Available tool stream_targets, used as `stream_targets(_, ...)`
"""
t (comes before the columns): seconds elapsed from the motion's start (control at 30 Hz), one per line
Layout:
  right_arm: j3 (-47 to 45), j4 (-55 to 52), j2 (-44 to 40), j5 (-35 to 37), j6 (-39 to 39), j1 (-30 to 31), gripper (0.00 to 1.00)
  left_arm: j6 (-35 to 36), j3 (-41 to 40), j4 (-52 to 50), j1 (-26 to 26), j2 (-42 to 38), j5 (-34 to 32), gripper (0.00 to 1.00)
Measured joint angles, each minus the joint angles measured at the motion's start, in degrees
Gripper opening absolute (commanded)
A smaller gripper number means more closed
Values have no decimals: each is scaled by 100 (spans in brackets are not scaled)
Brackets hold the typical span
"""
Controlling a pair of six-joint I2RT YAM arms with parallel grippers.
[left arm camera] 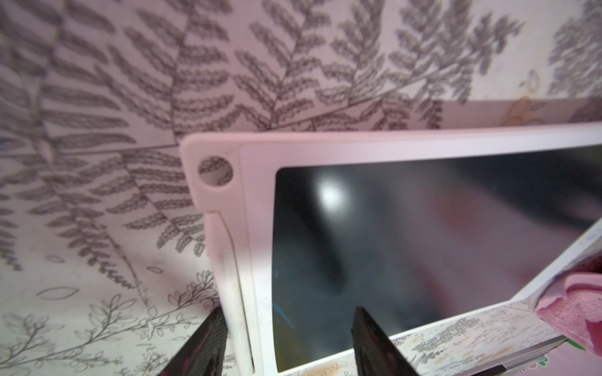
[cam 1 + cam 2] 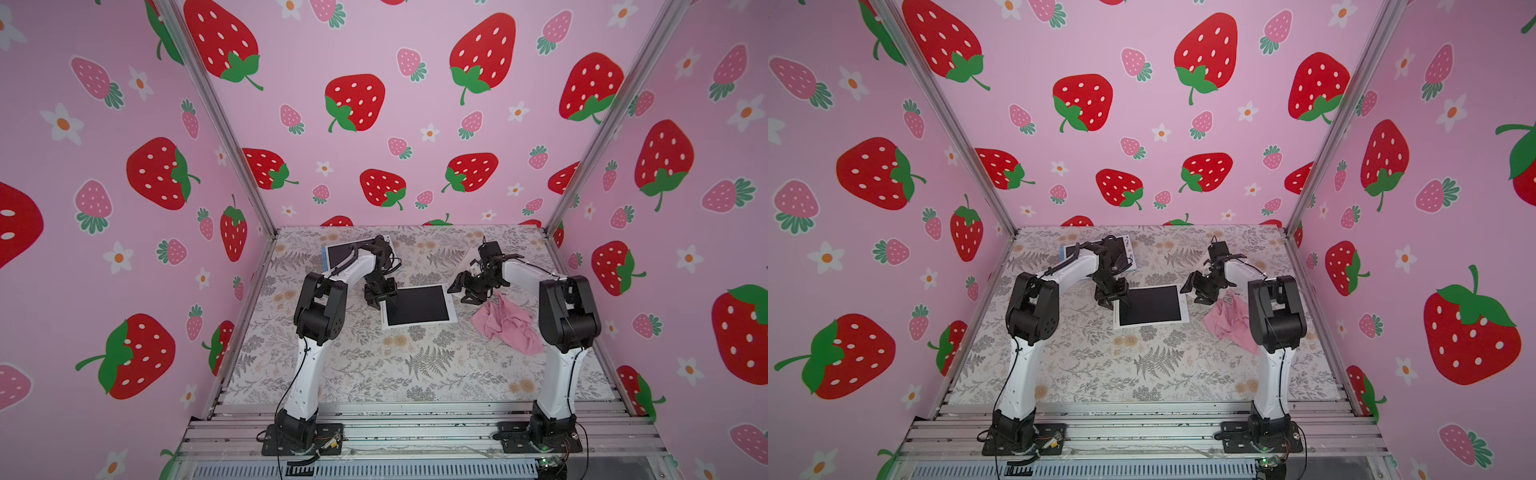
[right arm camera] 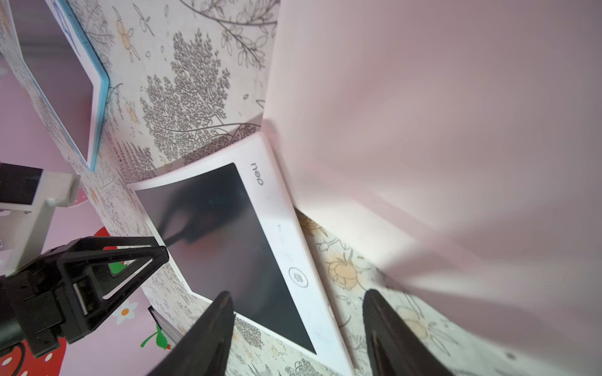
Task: Wipe the drawing tablet
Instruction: Adjust the drawing tablet at the center of the board.
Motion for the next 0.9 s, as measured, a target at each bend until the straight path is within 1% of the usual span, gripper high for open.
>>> stream_targets(0.2, 79, 271, 258, -863, -203, -17, 65, -63, -4, 15, 39, 7, 74, 62)
stream_targets(0.3, 61, 452, 332, -1268, -286, -136, 65, -111, -42, 55, 101, 7, 216, 62)
stream_targets(0.4, -107, 748, 304, -1679, -273, -199, 61, -214, -107, 131, 201, -7, 426, 62)
stream_targets(0.53, -599, 1335, -83, -2337, 39, -146, 58, -367, -286, 321, 378, -68, 850, 62)
stream_targets(0.63, -981, 1919, -597, -2717, 466, -96, 53, -459, -367, 457, 492, -76, 1178, 62)
stream_targets(0.77, -1158, 2605, -1034, -2979, 1021, -48, 34, -509, -398, 673, 522, -68, 1438, 62)
stream_targets(0.83, -1130, 2708, -1086, -2983, 1128, -24, 25, -529, -404, 815, 522, -63, 1523, 62)
stream_targets(0.9, -1078, 2594, -1086, -2922, 1091, 17, 13, -555, -413, 918, 520, -63, 1565, 62)
